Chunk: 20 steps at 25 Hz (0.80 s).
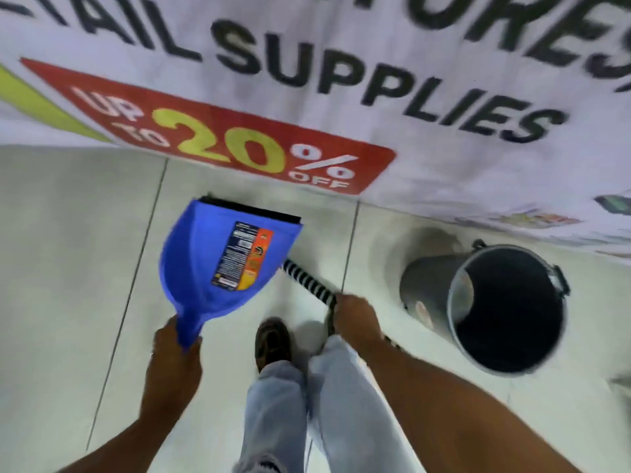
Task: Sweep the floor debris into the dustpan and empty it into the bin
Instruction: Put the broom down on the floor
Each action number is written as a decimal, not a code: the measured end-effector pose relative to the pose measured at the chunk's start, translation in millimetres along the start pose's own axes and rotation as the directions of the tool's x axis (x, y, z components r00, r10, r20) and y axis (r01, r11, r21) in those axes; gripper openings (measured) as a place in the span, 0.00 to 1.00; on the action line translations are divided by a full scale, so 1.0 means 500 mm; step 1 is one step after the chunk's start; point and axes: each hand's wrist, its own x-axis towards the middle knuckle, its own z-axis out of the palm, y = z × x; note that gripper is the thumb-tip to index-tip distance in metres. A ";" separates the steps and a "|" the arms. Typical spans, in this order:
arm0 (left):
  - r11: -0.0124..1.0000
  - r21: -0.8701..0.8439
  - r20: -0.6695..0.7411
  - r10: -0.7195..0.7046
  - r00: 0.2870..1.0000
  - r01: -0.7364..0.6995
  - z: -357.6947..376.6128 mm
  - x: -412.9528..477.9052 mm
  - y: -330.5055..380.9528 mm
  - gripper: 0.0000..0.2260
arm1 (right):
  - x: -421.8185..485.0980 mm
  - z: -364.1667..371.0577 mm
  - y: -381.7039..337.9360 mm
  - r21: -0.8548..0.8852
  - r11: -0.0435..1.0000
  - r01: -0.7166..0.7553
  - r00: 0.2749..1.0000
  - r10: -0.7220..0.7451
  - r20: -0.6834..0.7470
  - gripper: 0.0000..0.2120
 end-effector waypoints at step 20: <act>0.981 0.077 0.279 -0.195 0.940 0.180 0.306 0.107 0.120 0.06 | 0.230 0.036 0.080 0.376 0.898 -0.227 0.952 0.287 -0.111 0.19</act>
